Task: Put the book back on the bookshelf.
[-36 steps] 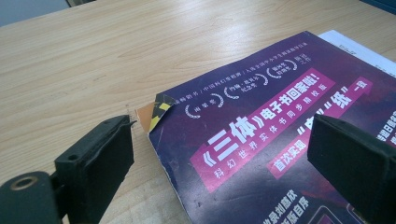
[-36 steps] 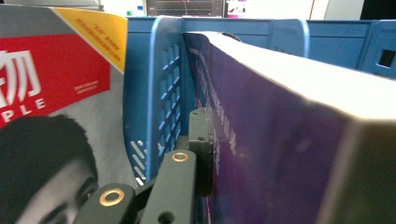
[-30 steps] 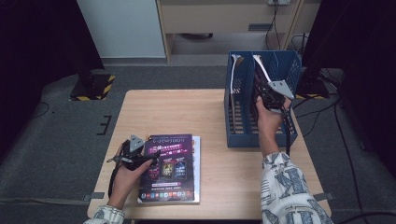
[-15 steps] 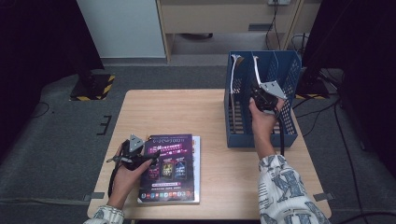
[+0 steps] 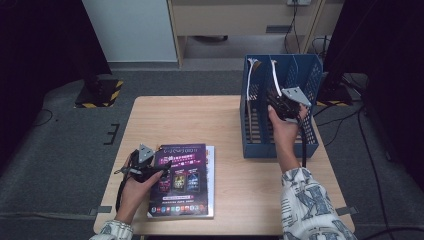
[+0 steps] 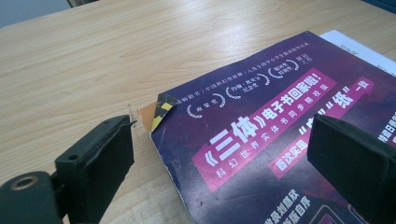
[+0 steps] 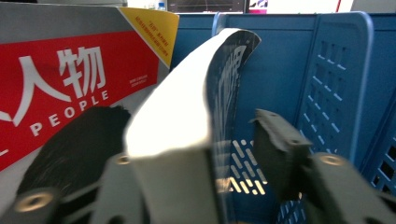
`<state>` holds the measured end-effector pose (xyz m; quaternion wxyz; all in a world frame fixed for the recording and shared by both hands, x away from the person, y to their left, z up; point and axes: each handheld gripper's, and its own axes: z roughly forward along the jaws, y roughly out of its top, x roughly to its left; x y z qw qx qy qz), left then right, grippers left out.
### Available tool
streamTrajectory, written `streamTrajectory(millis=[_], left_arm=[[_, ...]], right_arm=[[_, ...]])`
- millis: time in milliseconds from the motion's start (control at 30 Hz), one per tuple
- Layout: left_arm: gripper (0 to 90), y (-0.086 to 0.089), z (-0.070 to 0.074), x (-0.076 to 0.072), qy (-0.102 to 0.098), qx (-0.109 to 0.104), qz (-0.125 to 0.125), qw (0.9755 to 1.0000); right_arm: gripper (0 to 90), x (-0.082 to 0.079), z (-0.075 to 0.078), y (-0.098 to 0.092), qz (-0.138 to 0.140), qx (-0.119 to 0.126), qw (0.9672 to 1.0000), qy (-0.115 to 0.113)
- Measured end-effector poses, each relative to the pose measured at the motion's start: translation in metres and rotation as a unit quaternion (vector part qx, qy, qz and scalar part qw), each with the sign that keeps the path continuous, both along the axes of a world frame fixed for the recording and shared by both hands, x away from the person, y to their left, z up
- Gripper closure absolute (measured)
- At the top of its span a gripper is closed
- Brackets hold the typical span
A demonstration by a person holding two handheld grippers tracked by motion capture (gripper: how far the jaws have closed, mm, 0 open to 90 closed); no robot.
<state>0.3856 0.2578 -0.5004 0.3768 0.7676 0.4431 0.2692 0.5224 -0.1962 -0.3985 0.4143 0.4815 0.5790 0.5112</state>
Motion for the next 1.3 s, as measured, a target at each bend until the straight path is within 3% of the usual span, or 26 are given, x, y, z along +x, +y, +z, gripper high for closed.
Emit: streamTrajectory(millis=[233, 433, 600, 767, 1000, 1300], left_arm=[[6.9, 0.000, 0.000, 0.000, -0.001, 0.000, 0.000, 1.0000], [6.8, -0.001, 0.000, 0.000, -0.002, -0.002, 0.001, 1.0000], [6.8, -0.001, 0.001, 0.000, -0.002, -0.005, 0.000, 1.0000], [6.8, 0.000, 0.001, 0.000, -0.003, -0.006, 0.000, 1.0000], [6.3, 0.001, 0.001, 0.000, -0.002, -0.004, -0.002, 1.0000], [5.6, 0.000, 0.001, -0.002, -0.003, -0.008, -0.006, 0.9999]], right_arm=[[26.8, -0.005, 0.003, -0.001, 0.026, 0.008, 0.9993, 0.024], [18.8, -0.017, 0.006, -0.003, 0.051, 0.021, 0.9982, 0.024], [16.9, -0.030, 0.006, -0.009, 0.061, 0.034, 0.9972, 0.025], [14.1, -0.041, 0.001, -0.017, 0.068, 0.020, 0.9968, 0.038], [13.4, -0.060, -0.009, -0.023, 0.075, 0.019, 0.9964, 0.036], [8.3, -0.082, -0.019, -0.023, 0.108, 0.009, 0.9927, 0.051]])
